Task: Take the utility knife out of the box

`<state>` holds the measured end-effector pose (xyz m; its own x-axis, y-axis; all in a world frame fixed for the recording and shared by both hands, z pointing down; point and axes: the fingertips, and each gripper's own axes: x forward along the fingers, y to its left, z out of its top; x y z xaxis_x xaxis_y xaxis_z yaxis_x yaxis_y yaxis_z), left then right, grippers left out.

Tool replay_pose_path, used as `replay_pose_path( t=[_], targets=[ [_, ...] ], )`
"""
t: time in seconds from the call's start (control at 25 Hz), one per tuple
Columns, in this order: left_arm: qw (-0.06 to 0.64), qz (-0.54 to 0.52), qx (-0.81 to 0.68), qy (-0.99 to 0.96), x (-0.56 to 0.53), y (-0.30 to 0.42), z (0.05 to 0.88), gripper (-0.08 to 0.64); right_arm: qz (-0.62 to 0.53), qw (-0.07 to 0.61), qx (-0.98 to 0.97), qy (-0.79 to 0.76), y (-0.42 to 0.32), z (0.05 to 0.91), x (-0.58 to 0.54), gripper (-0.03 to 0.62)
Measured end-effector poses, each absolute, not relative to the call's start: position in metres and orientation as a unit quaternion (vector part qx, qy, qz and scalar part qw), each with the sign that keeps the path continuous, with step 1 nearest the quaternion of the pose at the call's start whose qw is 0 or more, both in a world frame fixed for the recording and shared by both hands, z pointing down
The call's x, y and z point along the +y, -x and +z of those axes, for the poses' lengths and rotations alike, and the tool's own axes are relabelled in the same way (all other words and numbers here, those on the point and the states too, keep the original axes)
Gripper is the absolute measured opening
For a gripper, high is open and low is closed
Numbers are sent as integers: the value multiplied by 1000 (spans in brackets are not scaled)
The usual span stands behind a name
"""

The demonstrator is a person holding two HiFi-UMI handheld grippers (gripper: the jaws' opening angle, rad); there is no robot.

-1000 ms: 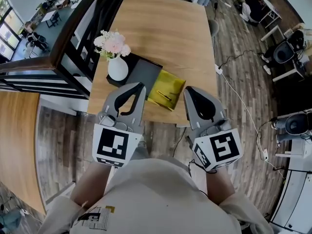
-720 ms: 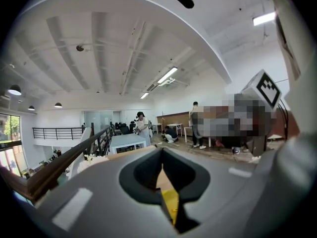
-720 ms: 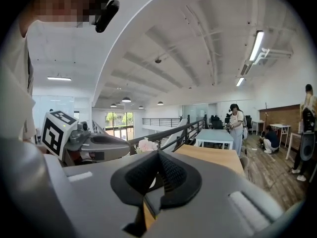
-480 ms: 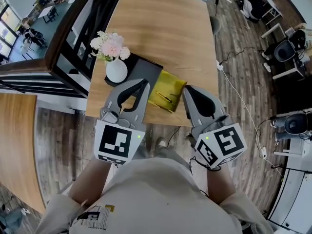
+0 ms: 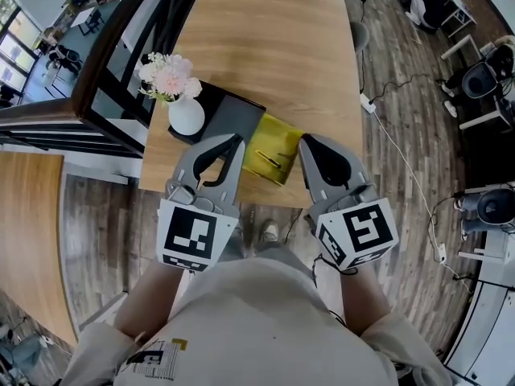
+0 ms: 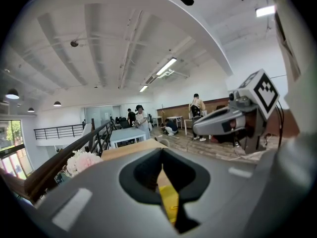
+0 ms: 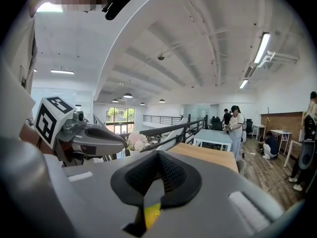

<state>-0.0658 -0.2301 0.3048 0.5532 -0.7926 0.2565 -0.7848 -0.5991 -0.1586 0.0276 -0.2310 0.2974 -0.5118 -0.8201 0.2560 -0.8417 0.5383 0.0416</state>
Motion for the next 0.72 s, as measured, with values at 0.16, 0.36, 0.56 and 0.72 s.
replay_pose_path(
  t=[0.16,0.36,0.56,0.72],
  targets=[
    [2,-159,443,882,-238,58,316,2,62,138,-863,-482,-34,318,-246,3],
    [-9,-170,446,879,-252,59,334,2,80,197,-870,-444,-22,354,-257,60],
    [-19,-189,454,870,-272,65,358,2,96,231,-868,-428,-14,391,-274,72],
    [-43,-201,456,866,-285,74,383,2,109,275,-864,-406,-5,432,-286,86]
  ],
)
